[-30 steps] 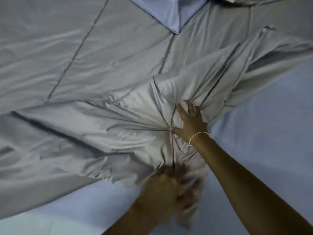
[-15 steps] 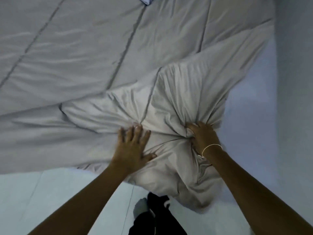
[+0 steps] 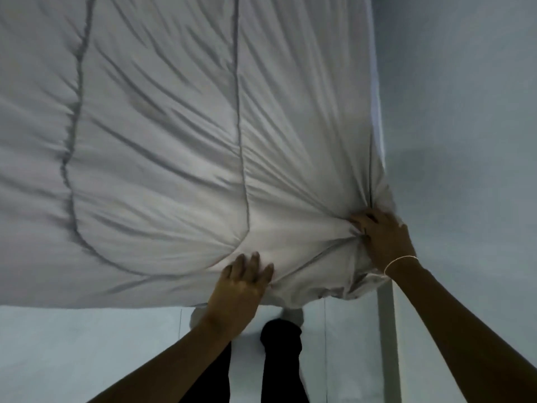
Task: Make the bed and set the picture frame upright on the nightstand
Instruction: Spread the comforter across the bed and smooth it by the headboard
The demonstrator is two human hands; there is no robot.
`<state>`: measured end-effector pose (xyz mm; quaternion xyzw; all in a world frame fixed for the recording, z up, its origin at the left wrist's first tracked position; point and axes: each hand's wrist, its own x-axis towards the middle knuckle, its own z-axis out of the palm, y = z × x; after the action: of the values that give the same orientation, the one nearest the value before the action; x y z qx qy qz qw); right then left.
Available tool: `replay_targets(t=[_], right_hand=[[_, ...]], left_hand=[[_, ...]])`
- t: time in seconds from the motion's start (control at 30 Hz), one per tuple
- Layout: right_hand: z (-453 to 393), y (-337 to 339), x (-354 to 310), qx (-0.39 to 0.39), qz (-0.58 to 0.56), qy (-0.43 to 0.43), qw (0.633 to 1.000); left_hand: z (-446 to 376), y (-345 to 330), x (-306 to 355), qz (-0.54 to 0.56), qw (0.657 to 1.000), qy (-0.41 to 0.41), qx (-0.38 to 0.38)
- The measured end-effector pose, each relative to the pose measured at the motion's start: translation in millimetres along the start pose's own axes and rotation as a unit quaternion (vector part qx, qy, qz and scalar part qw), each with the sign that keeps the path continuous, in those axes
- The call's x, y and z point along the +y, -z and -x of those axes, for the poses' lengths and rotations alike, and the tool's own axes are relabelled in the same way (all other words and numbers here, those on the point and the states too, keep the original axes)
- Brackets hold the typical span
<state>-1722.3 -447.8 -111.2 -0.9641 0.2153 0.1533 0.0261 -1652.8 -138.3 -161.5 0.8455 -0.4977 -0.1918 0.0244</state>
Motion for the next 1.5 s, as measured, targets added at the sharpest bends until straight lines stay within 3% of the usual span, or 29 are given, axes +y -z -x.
replay_targets(t=[0.1,0.17,0.23,0.33,0.4,0.43,0.63,0.87,1.0,1.07,1.13,1.2,1.3,1.37,1.5], right_hand=[[12.9,-11.2,23.8,-0.105,-0.009,-0.082,0.991],[19.5,-15.6,25.9,-0.059,-0.066,-0.118,0.989],[24.9,-16.8,21.5,0.041,-0.188,-0.172,0.966],[32.7,-21.0,14.4,0.162,-0.391,-0.334,0.842],[35.4,-35.5,13.0,0.149,-0.487,-0.442,0.738],[38.5,-42.1,9.4,0.126,-0.503,-0.458,0.722],[64.7,-73.0,9.9,0.094,-0.474,-0.407,0.775],[115.1,-107.3,72.4,0.008,-0.382,-0.315,0.869],[126.8,-125.0,92.7,-0.084,-0.361,-0.313,0.874],[103.8,-117.3,85.1,-0.048,-0.375,-0.338,0.862],[78.2,-98.5,73.1,0.094,-0.361,-0.345,0.861],[53.0,-76.1,59.5,0.200,-0.339,-0.286,0.874],[17.8,-64.3,42.3,0.167,-0.316,-0.251,0.900],[4.9,-71.0,43.8,0.152,-0.342,-0.283,0.883],[5.5,-78.6,78.5,0.199,-0.362,-0.287,0.864]], left_hand=[[-4.3,6.8,11.9,0.006,0.997,-0.062,0.041],[-13.7,11.3,13.8,0.019,0.994,-0.092,0.061],[-31.2,18.3,14.0,0.025,0.994,-0.077,0.079],[-64.2,37.1,14.0,0.026,0.991,-0.032,0.131],[-86.6,46.7,16.0,0.019,0.990,0.011,0.137],[-95.6,48.1,16.7,0.018,0.991,0.033,0.129],[-120.3,13.9,24.6,-0.007,0.995,0.084,0.061],[-118.2,9.7,39.1,0.010,0.991,0.097,0.091],[-116.3,10.5,46.8,-0.009,0.995,0.063,0.081],[-117.7,7.6,48.7,-0.007,0.995,0.062,0.081],[-119.9,5.4,51.2,-0.008,0.993,0.078,0.088],[-123.0,5.2,54.7,-0.023,0.990,0.084,0.108],[-124.0,1.7,57.7,-0.035,0.987,0.103,0.116],[-121.0,-6.4,59.4,-0.051,0.986,0.119,0.105],[-112.4,-20.1,63.7,-0.078,0.986,0.106,0.100]])
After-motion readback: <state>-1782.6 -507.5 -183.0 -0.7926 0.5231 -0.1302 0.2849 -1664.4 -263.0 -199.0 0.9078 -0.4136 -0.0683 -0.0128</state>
